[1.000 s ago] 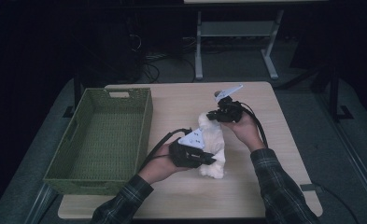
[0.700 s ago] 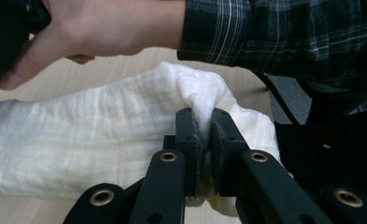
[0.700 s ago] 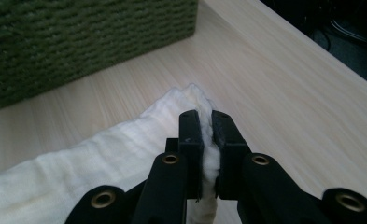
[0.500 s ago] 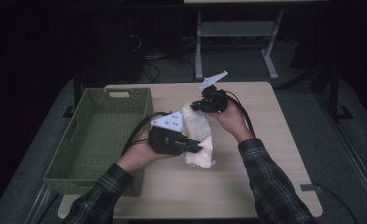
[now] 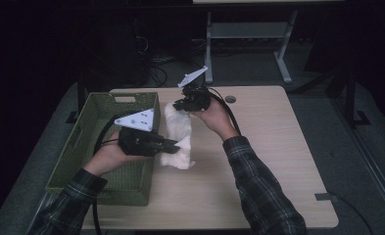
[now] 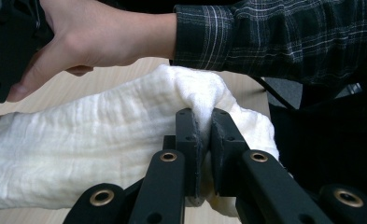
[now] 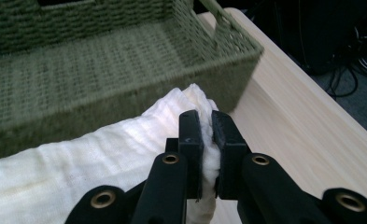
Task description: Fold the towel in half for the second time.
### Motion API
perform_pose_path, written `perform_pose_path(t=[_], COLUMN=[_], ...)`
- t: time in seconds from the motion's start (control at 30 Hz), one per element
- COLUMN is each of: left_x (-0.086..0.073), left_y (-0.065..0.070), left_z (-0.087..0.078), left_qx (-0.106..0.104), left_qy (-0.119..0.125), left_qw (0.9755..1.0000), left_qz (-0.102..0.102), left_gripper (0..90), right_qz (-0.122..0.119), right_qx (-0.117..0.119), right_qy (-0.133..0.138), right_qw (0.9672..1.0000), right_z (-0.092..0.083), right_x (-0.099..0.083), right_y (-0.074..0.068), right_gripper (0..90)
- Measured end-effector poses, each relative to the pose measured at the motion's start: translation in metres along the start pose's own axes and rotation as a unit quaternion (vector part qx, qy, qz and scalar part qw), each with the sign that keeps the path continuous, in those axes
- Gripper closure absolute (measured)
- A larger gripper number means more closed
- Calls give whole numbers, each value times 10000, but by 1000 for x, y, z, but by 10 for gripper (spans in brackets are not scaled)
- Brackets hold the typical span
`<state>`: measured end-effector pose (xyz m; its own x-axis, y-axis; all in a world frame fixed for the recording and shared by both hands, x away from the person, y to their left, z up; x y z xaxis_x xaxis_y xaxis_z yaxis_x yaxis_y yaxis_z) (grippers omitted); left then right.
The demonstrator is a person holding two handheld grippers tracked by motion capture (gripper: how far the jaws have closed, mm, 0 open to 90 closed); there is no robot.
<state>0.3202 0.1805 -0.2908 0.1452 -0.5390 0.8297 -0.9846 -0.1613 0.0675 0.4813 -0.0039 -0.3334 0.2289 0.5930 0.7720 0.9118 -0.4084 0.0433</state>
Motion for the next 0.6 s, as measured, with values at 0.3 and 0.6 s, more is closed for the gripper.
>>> perform_pose_path(t=[0.3,0.6], left_x=[-26,-53], left_y=[-13,-22], left_z=[-37,-62], left_qx=[100,250], left_qy=[96,50], left_qw=[9999,9995], left_qz=[-79,-165], left_gripper=[830,829], right_qz=[-111,-179], right_qx=[74,132], right_qy=[-39,-97], right_qw=[9999,9997], right_z=[34,66], right_x=[34,52], right_y=[-10,-17], right_gripper=[835,834])
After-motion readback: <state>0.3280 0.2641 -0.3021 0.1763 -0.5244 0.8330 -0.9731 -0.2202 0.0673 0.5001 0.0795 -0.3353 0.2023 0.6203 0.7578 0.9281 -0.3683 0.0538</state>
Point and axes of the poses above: each handheld gripper's, and its own axes: z roughly forward along the jaws, x roughly out of its top, y roughly to its right, the point moved 1 cm from there along z, roughly forward along the jaws, and after that the axes turned 3 degrees about -z, right-handed, at the moved point
